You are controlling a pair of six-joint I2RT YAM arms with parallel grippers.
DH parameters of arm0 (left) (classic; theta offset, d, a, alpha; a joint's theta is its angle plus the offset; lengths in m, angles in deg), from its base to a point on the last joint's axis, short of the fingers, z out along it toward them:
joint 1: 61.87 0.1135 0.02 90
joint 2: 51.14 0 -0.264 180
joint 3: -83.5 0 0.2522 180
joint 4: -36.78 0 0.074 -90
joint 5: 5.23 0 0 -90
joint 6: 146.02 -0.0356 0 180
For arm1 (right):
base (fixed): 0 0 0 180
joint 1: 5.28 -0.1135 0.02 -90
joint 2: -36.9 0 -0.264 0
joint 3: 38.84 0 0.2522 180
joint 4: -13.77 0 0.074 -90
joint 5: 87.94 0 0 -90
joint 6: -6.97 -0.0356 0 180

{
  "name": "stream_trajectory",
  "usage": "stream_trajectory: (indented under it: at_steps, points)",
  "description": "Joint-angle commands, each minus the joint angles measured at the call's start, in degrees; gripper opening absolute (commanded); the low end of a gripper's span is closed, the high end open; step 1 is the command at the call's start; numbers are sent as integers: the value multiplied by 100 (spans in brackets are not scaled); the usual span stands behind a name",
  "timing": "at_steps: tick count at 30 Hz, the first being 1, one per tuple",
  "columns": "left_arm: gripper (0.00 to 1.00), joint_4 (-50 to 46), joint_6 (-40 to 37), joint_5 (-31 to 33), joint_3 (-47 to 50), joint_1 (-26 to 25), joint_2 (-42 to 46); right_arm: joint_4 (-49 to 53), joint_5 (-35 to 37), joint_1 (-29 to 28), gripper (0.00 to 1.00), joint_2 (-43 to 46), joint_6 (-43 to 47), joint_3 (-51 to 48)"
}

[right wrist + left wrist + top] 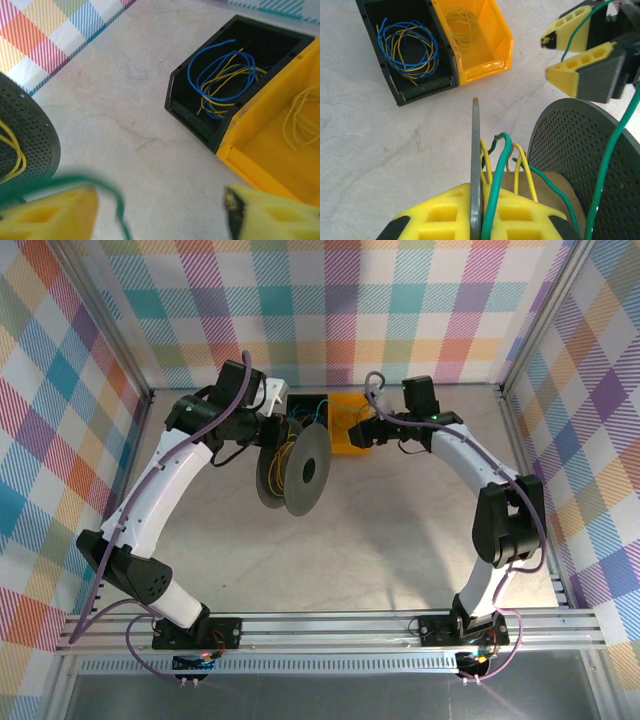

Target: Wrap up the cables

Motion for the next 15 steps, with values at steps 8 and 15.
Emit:
stream_trajectory:
  at_steps: [8, 15]
  points:
    - [0, 91, 38, -47, -491, -47, 279, -611, 284, -21, 0, -29, -240, -413]
    - [0, 348, 65, -1153, -499, 185, 235, 276, 924, -21, 0, -129, 90, -617]
